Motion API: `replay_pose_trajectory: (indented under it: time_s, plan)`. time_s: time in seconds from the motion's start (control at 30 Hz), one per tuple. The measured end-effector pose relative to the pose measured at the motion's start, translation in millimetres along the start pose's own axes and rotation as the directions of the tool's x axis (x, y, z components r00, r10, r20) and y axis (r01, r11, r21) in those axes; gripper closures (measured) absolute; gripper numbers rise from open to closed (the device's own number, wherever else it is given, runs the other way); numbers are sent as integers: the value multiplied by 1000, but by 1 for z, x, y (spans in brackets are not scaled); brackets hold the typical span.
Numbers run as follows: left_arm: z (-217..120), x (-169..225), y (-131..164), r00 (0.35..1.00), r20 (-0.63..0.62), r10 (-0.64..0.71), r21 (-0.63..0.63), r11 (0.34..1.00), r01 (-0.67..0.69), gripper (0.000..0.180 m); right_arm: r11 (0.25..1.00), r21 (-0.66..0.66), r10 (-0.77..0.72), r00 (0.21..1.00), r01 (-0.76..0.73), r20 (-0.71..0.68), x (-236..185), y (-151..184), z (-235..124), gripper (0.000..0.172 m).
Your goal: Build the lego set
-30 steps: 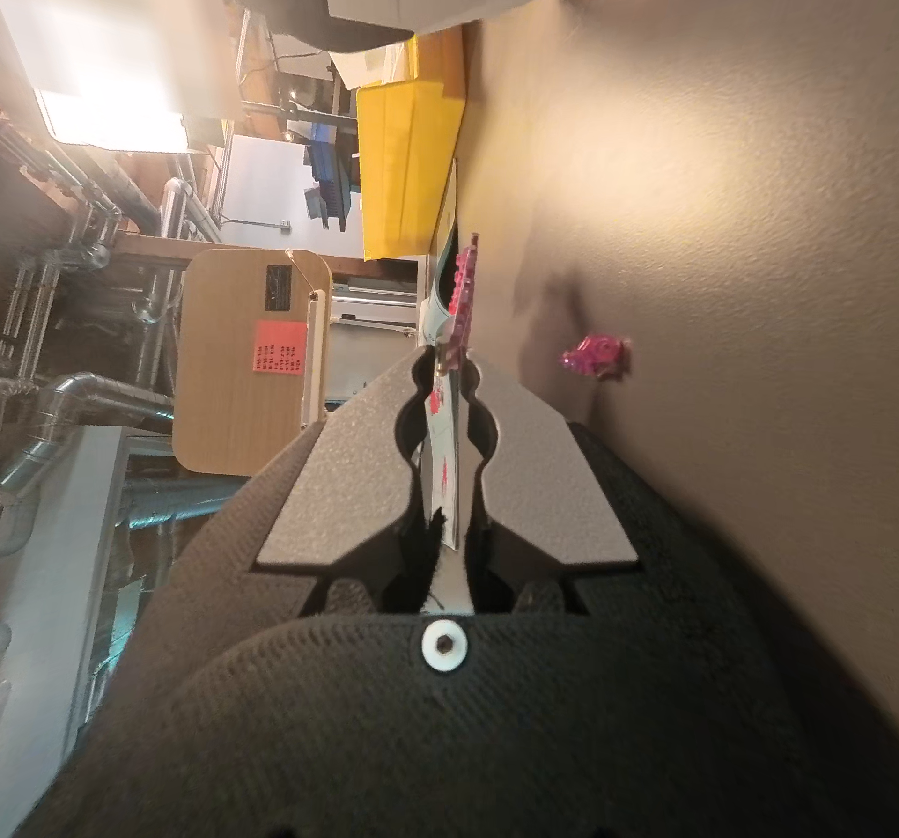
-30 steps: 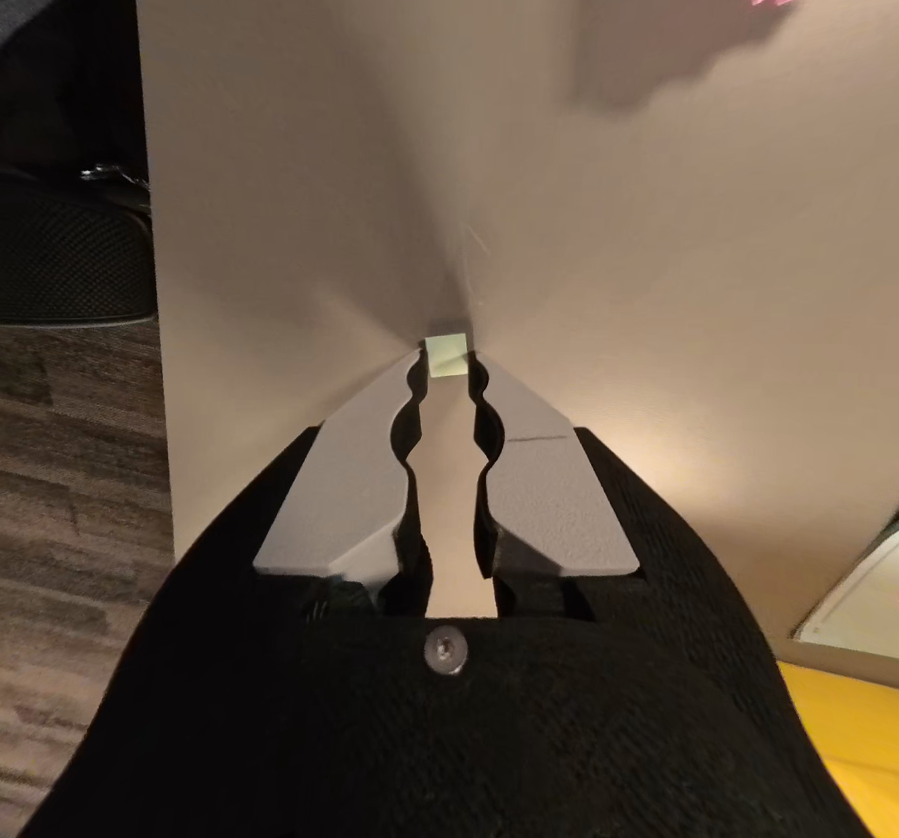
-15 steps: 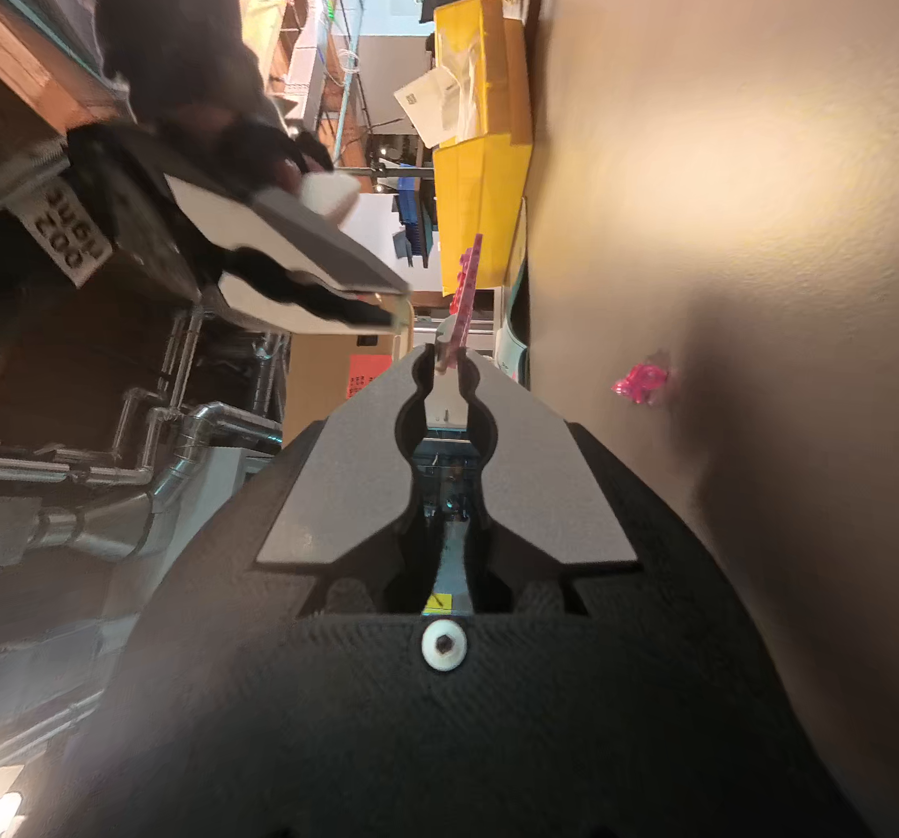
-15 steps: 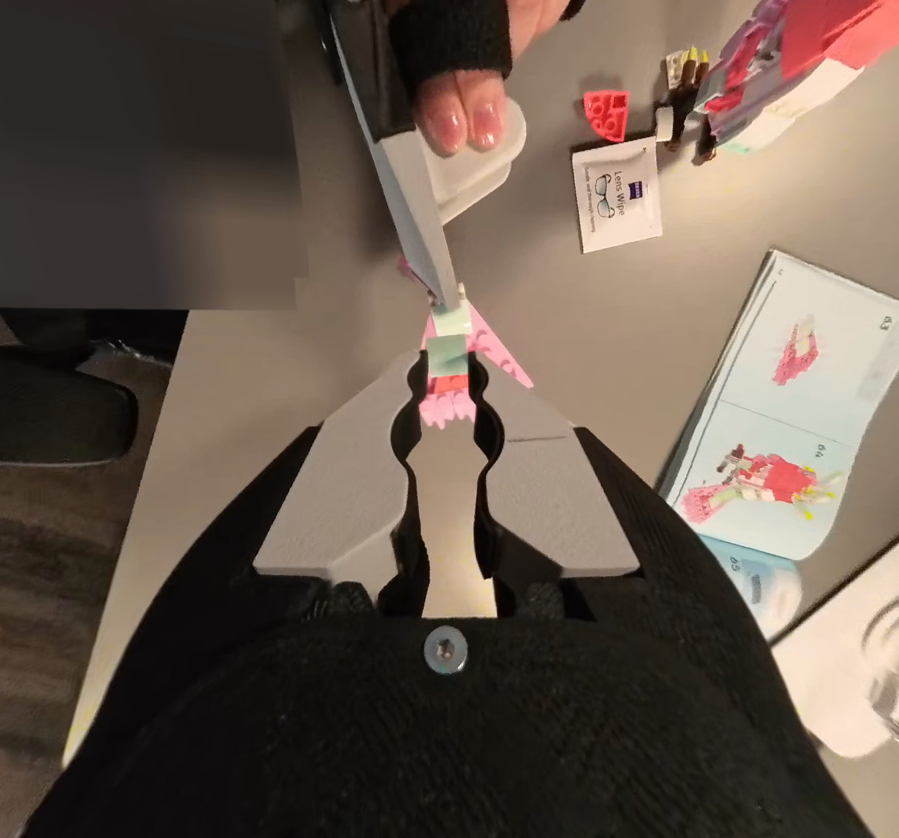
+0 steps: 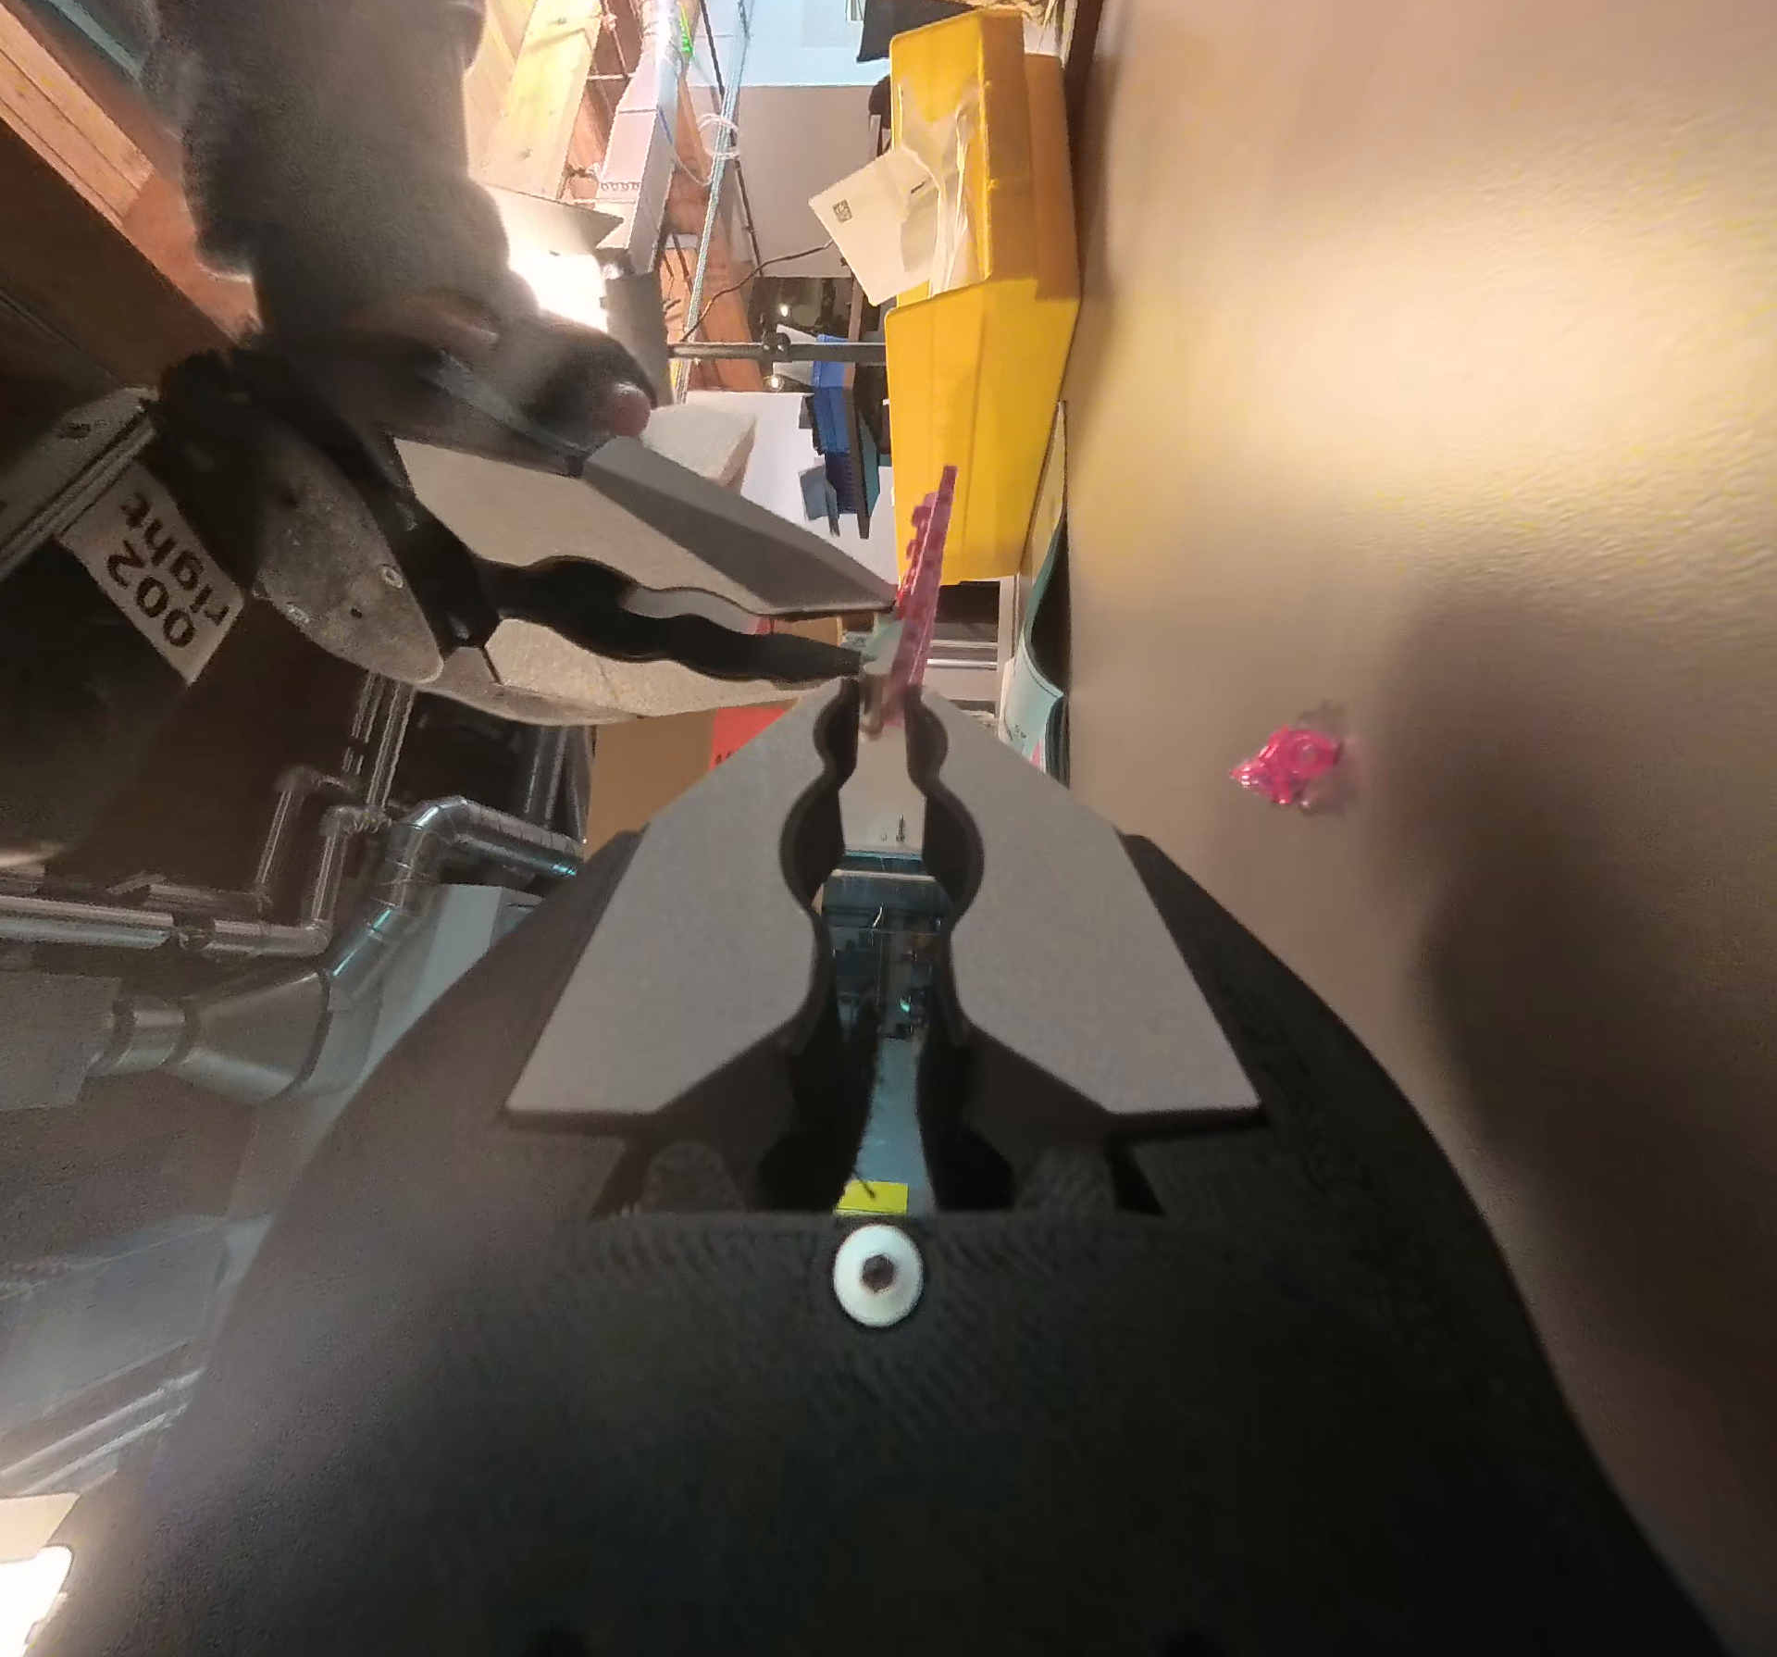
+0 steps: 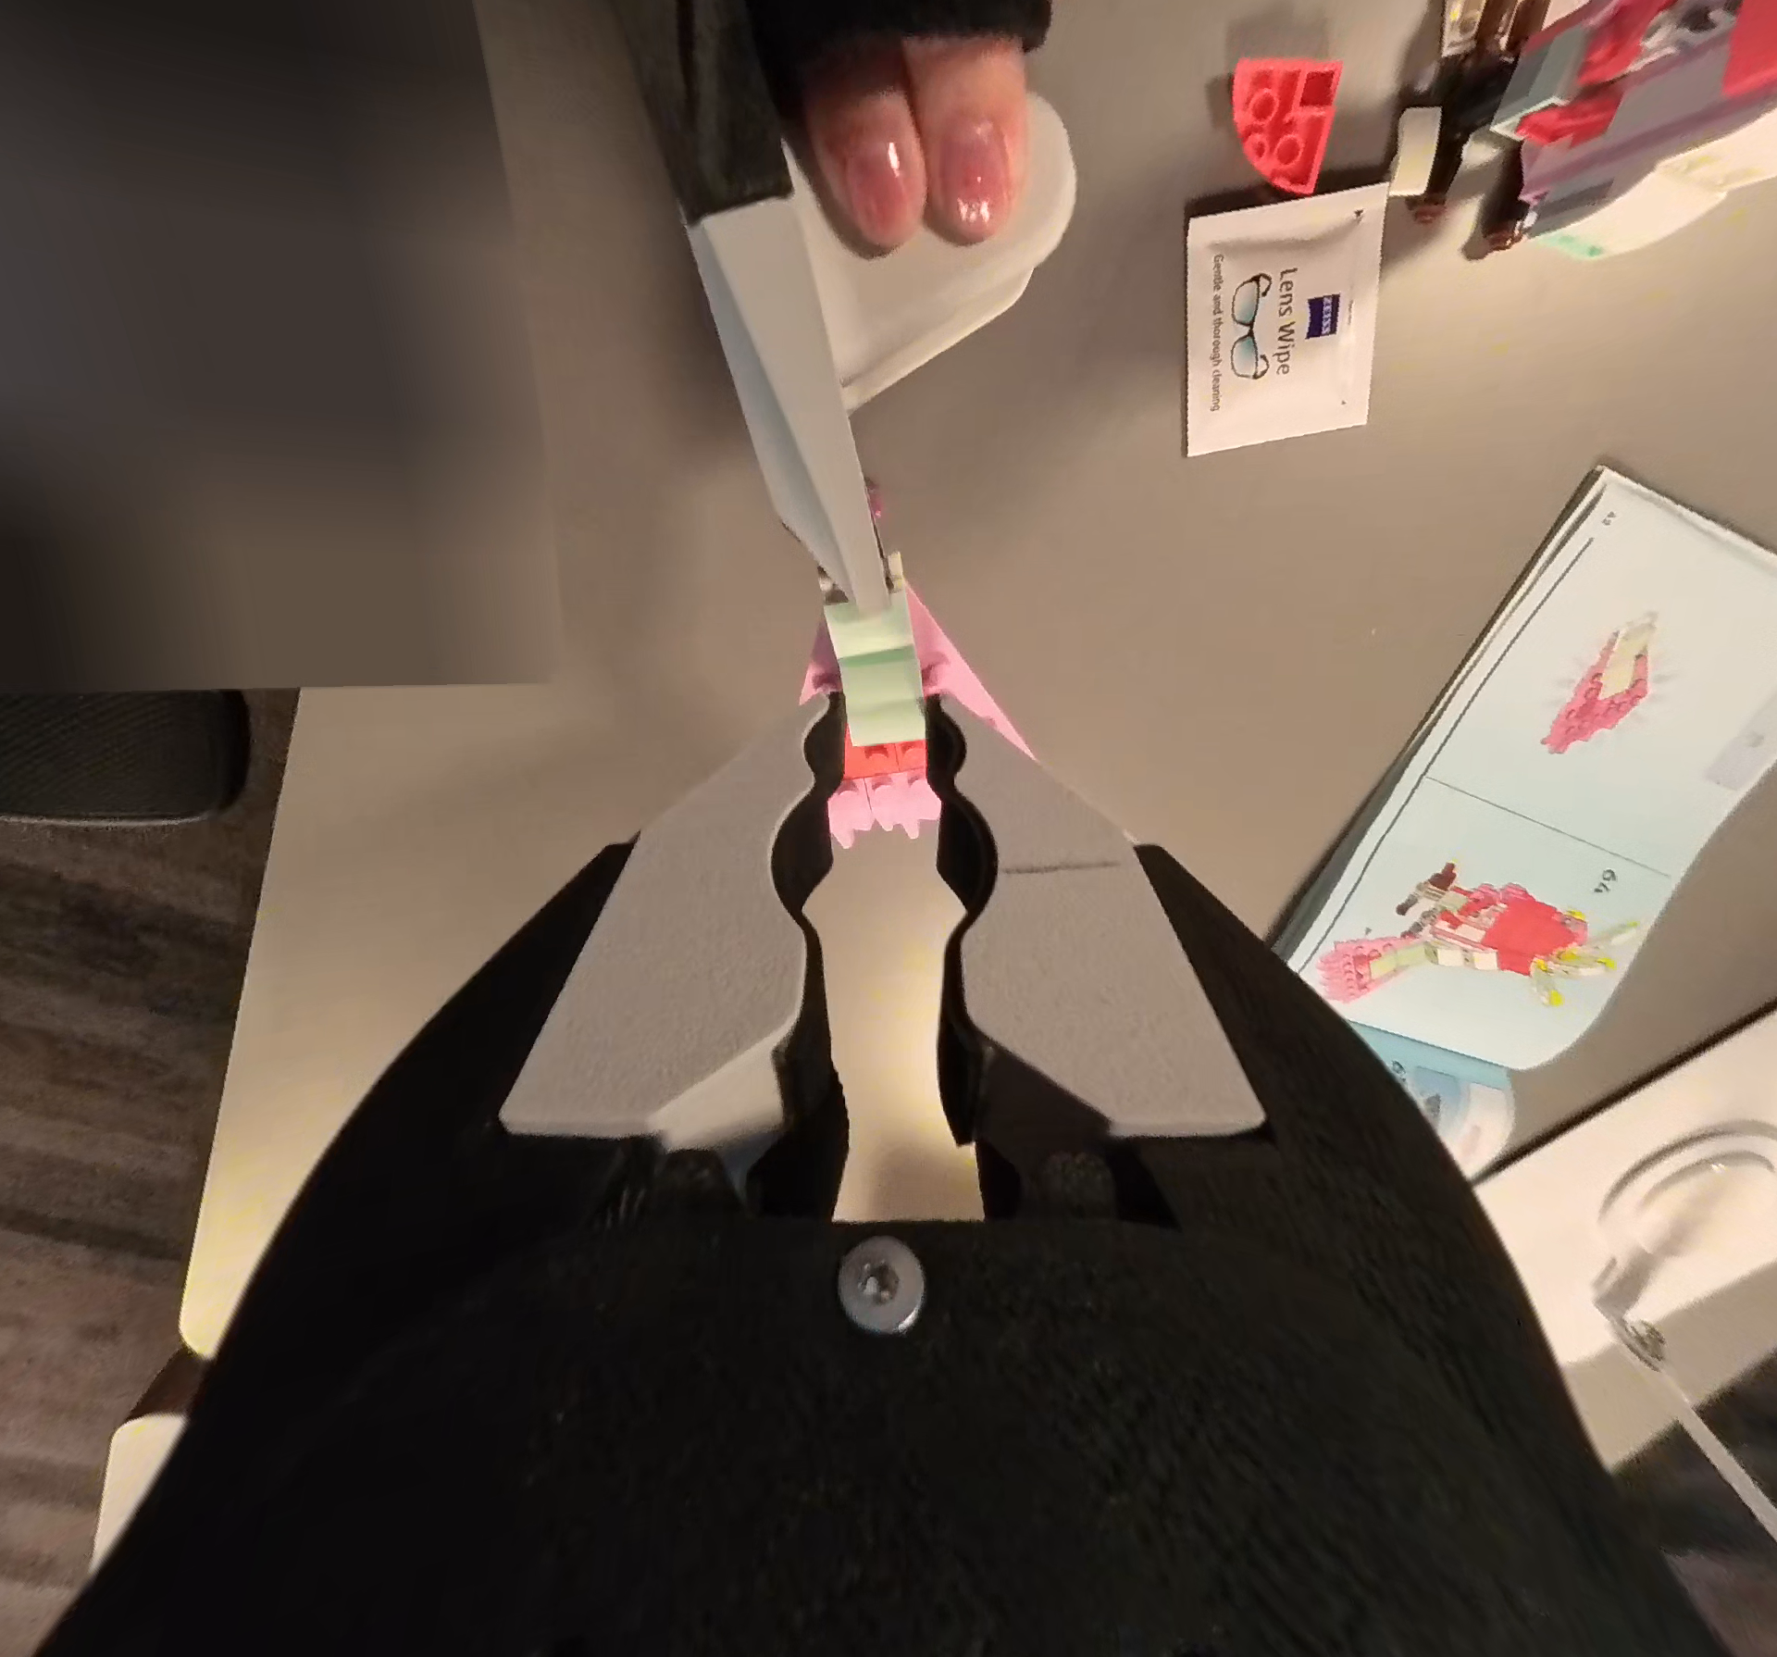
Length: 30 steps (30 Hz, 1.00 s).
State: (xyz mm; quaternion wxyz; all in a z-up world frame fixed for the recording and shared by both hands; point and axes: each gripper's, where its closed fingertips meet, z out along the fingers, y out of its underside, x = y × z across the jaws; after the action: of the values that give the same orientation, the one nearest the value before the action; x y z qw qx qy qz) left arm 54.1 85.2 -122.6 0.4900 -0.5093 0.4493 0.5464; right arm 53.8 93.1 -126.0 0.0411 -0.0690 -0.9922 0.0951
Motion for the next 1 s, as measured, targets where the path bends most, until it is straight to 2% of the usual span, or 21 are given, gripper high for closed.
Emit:
replay_pose_trajectory:
  time_s: [0.2,0.57,0.73,0.8,0.9,1.0]
  plan:
    - [0,-1,1,1000,0,-11,-4,1000,11,172,998,-48,-34,999,34,-2,-1,1,-1,157]
    - [-1,-4,4,1000,8,-25,-14,1000,25,172,999,-46,-1,1000,0,-21,1,0,-2,155]
    - [-1,-3,6,999,2,-35,-24,999,35,172,1000,-16,25,997,-26,-74,5,-2,-5,141]
    - [0,-4,9,998,0,-56,-37,998,56,172,998,49,50,989,-44,-137,8,-6,-10,133]
    - [1,-8,18,993,10,-116,-76,990,117,172,987,161,65,938,-10,-339,16,-10,-18,115]
    - [2,-11,26,983,15,-181,-102,978,182,172,978,179,18,804,110,-594,20,-11,-16,107]
